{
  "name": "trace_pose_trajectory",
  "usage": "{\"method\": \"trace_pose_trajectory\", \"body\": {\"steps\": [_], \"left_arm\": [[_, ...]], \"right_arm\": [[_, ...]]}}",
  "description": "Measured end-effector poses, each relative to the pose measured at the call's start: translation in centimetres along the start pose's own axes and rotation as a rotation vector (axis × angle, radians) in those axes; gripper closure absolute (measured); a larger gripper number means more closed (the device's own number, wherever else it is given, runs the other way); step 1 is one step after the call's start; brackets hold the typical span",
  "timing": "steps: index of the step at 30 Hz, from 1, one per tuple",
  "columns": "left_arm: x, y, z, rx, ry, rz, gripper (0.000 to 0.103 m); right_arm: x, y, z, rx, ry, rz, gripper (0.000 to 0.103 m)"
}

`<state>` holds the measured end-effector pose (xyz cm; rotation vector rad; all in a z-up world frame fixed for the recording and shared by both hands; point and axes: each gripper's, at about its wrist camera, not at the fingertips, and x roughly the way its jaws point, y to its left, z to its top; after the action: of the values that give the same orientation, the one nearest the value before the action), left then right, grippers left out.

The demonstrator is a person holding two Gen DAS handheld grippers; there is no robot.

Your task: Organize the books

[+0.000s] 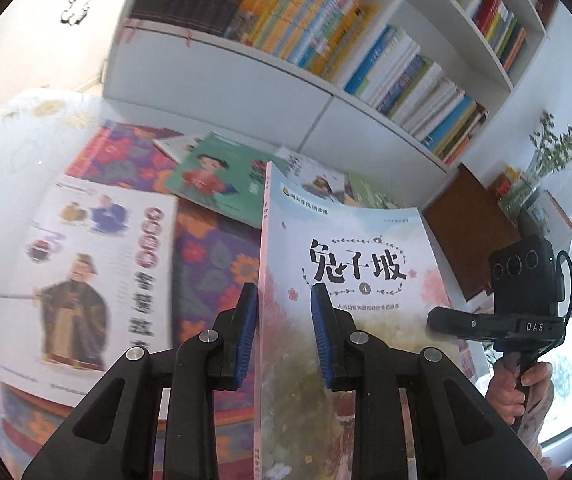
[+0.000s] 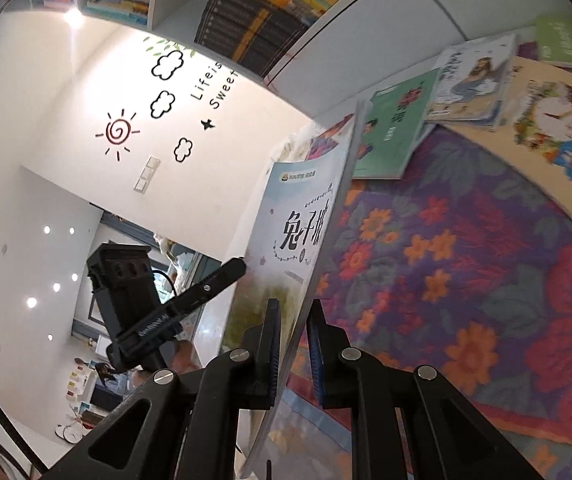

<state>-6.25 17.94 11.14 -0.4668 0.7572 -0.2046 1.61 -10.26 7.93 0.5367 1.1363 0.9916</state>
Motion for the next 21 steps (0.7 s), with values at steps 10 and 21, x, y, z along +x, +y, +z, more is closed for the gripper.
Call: {"method": "trace_pose_trajectory", "body": {"steps": [10, 21], "left_arm": [[-3.1, 5.2, 2.3, -0.055, -0.091, 0.021, 0.077], [-3.6, 12.4, 3.4, -0.159, -0.146, 0.032, 0.077]], "right_arm": [[7.1, 3.6, 2.3, -0.064, 0.098, -0.002, 0.089], [14.1, 4.8, 4.6, -0.103, 0.183, -0.007, 0.089]]}}
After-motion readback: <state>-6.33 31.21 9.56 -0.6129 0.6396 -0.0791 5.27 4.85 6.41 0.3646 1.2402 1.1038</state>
